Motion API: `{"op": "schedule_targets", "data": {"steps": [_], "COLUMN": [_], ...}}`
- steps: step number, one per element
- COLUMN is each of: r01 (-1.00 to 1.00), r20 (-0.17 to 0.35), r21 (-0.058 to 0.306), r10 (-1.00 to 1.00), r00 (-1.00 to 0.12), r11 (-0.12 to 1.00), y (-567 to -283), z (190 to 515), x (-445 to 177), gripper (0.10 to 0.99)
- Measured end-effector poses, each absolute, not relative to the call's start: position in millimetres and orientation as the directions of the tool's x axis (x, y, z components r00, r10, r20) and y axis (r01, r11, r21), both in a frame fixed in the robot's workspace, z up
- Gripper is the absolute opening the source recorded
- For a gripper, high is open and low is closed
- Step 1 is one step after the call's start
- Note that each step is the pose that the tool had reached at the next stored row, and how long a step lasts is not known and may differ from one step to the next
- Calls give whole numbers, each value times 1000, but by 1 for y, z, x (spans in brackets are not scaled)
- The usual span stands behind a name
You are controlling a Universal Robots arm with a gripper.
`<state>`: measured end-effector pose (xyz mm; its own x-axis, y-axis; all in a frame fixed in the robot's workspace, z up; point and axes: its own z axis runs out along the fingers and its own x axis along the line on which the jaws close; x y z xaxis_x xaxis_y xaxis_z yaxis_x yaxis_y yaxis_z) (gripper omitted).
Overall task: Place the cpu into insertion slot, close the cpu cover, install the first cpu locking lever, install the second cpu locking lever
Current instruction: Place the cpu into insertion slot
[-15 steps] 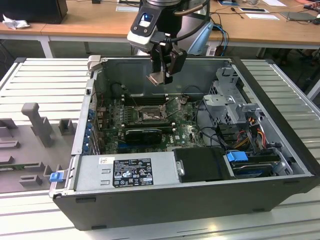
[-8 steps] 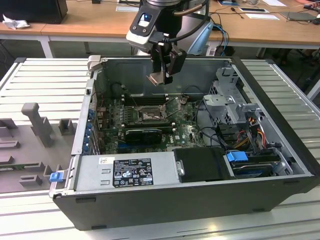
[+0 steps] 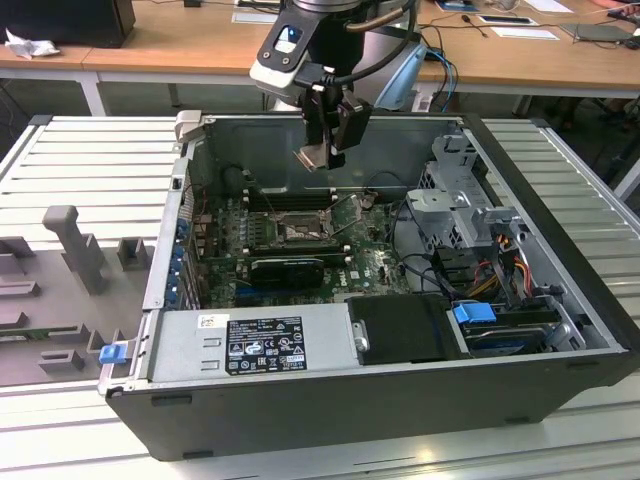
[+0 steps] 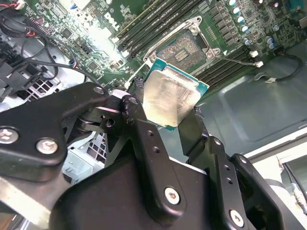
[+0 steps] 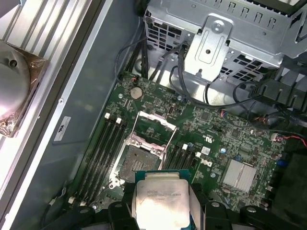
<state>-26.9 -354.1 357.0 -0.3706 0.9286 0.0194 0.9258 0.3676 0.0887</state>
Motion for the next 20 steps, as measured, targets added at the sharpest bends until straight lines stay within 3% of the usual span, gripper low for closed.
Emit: {"op": "schedule_targets", "data": {"steps": [20], "r01": [949], "r20": [19], "r21": [89], "r10": [952], "r00": [-305], "r11": [302], "y": [-354], "z": [357], "x": [-27], "gripper": [529]}}
